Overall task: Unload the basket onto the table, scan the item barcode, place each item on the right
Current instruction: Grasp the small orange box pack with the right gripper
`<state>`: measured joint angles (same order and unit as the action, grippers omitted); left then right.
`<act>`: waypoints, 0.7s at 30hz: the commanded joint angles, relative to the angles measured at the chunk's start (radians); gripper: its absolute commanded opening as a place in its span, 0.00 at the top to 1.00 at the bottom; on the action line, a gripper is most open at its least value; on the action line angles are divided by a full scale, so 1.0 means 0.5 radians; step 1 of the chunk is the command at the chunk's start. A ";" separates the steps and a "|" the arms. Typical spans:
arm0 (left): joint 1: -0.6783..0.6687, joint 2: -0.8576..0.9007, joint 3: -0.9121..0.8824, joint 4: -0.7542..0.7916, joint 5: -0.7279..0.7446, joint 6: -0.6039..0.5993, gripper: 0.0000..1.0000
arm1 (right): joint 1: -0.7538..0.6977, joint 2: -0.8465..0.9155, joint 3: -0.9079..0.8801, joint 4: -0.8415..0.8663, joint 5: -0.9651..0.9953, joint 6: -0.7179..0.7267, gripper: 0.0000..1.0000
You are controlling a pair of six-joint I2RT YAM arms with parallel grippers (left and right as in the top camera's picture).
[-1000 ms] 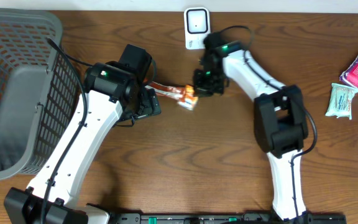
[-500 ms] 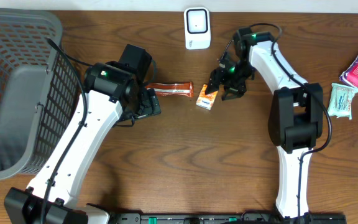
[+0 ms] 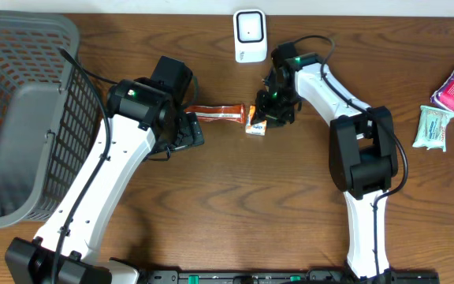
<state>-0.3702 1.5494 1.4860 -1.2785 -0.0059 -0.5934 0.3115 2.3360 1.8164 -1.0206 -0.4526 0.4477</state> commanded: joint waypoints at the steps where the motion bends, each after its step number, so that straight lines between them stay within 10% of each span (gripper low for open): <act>1: 0.002 0.012 0.000 -0.008 -0.012 0.034 0.02 | 0.006 0.033 -0.051 0.014 0.113 0.003 0.99; 11: 0.002 0.012 0.000 -0.008 -0.012 0.034 0.02 | -0.159 -0.015 0.033 -0.134 -1.527 -1.344 0.99; 17: 0.002 0.011 0.000 -0.008 -0.012 0.034 0.02 | -0.145 -0.015 0.032 -0.648 -1.447 -2.093 0.99; 21: 0.002 0.012 0.000 -0.008 -0.012 0.034 0.02 | -0.111 -0.015 0.032 -0.669 -1.292 -1.988 0.99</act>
<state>-0.3702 1.5494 1.4860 -1.2785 -0.0059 -0.5934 0.2382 2.3329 1.8198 -1.3609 -1.1030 -0.4522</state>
